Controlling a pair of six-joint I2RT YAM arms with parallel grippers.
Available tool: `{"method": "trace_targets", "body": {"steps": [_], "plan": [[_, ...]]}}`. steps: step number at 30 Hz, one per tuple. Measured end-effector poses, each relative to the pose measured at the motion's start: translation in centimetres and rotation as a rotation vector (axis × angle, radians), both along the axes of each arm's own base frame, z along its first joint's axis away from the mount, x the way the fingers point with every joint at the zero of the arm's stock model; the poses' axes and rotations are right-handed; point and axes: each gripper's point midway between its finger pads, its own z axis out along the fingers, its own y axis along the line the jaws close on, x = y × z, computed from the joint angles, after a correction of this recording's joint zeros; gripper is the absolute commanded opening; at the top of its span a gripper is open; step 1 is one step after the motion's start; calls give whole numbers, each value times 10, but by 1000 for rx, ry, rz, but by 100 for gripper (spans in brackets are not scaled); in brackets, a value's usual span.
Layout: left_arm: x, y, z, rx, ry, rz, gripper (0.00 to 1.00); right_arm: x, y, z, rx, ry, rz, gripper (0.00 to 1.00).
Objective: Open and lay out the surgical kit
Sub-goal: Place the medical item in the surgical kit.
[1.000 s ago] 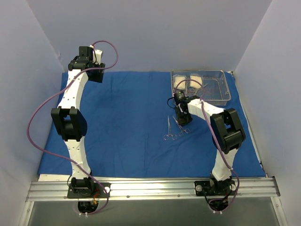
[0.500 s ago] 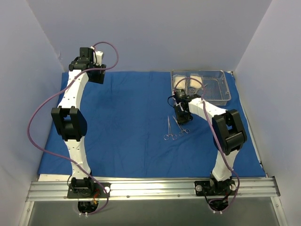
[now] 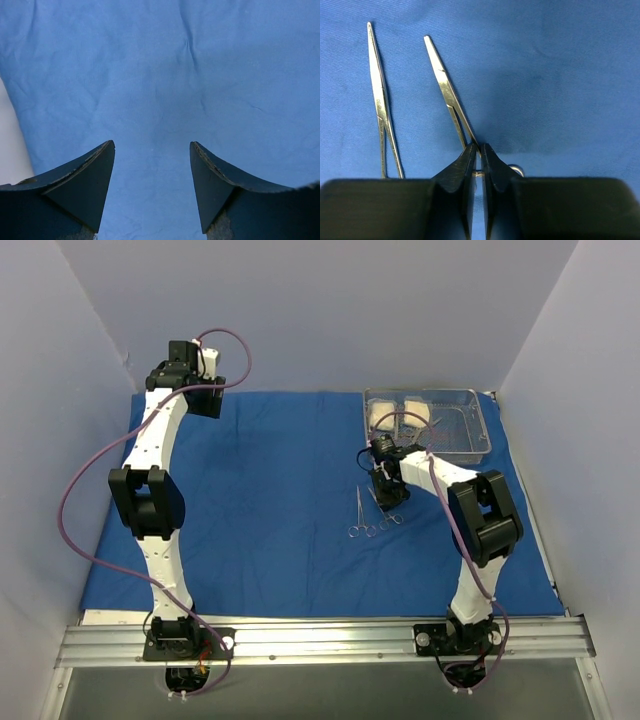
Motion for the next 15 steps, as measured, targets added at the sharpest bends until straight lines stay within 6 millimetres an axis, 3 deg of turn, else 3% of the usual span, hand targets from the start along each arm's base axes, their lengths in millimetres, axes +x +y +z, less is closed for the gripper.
{"method": "trace_targets", "body": {"steps": [5,15], "plan": [[0,1,0,-1,0,2,71,-2,-1,1,12,-18,-15,0],[0,3,0,-8,0,6,71,-26,-9,0,23,-15,-90,0]]}}
